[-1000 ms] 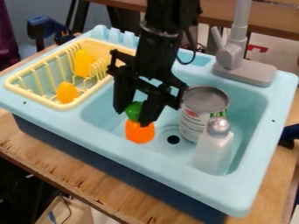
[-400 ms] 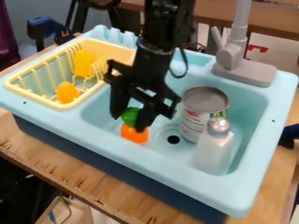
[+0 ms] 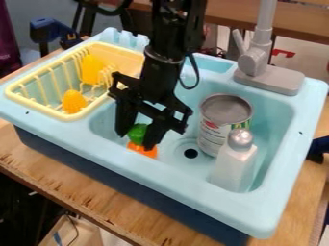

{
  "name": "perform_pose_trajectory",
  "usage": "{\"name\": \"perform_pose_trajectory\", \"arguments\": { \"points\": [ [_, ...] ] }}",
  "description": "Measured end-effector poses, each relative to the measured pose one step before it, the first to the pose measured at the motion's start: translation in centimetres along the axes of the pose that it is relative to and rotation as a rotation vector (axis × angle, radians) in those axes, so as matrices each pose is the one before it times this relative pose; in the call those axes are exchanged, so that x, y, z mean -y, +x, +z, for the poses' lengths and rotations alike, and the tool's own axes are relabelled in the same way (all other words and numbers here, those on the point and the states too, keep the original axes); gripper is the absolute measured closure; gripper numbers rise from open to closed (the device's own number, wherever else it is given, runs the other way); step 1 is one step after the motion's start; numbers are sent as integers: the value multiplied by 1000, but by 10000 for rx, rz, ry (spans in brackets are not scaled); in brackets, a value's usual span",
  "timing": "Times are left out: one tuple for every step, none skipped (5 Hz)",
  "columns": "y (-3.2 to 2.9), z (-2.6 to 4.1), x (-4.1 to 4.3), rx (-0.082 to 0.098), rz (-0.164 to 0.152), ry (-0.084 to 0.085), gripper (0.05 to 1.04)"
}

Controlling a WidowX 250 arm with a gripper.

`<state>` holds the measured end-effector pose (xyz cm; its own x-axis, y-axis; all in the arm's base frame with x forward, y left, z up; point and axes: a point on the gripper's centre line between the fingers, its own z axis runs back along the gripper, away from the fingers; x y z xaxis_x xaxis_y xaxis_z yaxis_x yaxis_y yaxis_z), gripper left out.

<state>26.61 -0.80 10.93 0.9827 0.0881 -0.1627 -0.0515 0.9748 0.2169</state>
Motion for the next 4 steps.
{"name": "perform_pose_trajectory", "arguments": {
  "points": [
    [362,1081,-184,93,137,20,124],
    [1152,3309,-611,516,438,92,78],
    [256,4122,-831,296,589,538,82],
    [-983,2827,-2129,568,26,-22,82]
  ]
}}
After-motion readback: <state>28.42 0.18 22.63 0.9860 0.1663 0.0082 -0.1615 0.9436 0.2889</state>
